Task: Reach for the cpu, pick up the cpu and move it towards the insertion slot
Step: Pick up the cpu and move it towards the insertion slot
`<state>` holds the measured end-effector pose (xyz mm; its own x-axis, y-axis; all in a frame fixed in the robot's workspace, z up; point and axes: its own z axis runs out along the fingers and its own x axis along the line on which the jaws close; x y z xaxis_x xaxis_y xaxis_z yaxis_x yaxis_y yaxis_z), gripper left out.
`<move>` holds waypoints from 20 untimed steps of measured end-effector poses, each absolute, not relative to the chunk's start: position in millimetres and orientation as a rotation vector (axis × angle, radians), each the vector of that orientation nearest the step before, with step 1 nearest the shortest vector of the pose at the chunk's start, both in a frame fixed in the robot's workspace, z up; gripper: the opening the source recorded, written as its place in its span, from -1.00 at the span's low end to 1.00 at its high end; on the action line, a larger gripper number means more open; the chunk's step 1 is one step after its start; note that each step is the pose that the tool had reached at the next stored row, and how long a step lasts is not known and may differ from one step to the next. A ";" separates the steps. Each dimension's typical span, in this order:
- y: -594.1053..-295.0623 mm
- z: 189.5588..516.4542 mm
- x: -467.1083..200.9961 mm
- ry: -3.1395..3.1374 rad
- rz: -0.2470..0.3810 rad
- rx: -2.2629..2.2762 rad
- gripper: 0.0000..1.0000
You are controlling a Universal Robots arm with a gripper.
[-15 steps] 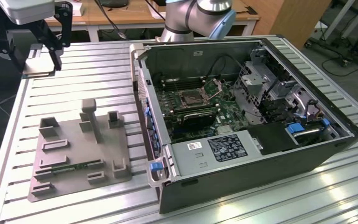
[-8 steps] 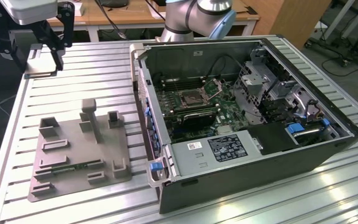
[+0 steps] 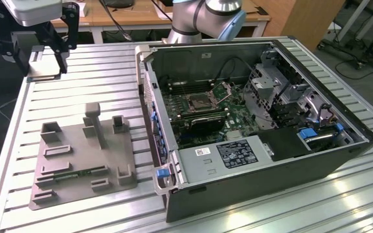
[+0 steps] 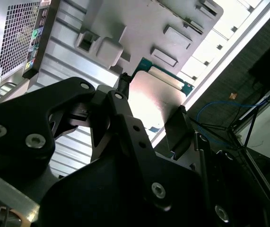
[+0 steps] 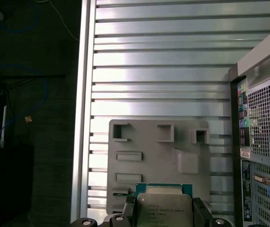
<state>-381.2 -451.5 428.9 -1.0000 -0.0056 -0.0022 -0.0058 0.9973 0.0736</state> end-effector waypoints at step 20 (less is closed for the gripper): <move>-451.5 427.6 -369.4 3.137 0.115 -0.009 0.08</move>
